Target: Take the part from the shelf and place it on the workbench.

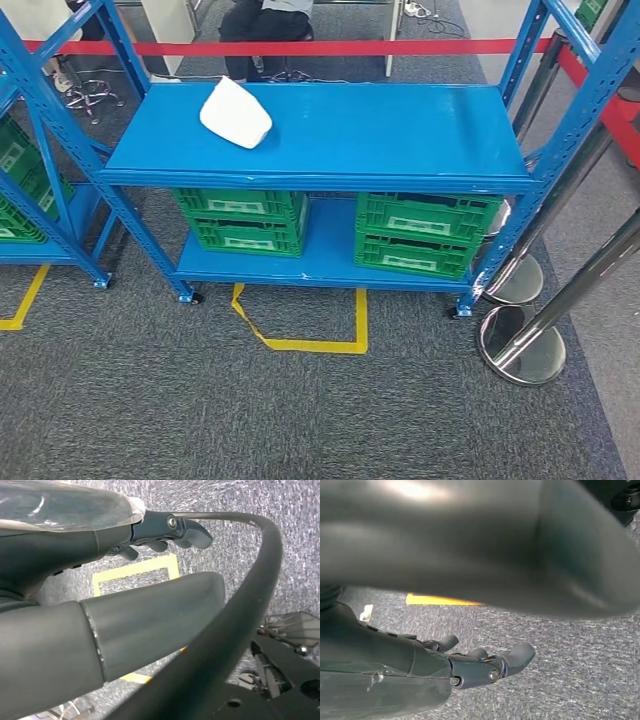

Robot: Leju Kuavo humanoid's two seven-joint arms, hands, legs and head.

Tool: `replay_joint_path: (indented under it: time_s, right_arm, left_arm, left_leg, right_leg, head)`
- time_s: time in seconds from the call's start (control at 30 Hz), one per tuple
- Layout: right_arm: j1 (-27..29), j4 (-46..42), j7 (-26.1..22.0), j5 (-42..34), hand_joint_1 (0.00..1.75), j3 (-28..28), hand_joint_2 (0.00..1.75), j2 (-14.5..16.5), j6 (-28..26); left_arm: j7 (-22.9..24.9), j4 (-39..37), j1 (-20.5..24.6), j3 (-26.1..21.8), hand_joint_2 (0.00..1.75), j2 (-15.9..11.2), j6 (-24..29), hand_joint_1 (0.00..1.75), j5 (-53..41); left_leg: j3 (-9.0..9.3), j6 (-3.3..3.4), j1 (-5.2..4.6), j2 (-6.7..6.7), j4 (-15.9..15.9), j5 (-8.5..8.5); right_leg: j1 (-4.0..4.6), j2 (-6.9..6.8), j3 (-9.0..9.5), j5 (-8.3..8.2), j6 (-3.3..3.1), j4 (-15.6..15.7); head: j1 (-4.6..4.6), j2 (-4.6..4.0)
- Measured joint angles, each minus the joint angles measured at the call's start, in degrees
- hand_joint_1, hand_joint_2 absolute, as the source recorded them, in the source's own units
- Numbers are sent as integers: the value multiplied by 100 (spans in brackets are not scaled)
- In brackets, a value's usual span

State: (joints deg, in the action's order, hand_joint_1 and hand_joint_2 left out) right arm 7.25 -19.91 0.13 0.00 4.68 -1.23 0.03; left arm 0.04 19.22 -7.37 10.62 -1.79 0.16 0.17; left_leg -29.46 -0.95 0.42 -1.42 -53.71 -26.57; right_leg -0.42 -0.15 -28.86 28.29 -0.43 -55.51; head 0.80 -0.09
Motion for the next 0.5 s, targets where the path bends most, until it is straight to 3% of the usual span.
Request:
replay_joint_path:
  time_s: [0.5]
  right_arm:
    - [18,-90,0,0,0,-159,0,19,5]
  left_arm:
    - [0,97,-43,-575,0,50,-5,0,-15]
  left_leg:
    - [0,0,0,0,0,0]
  right_leg:
    - [0,0,0,0,0,0]
  head:
    - [-2,0]
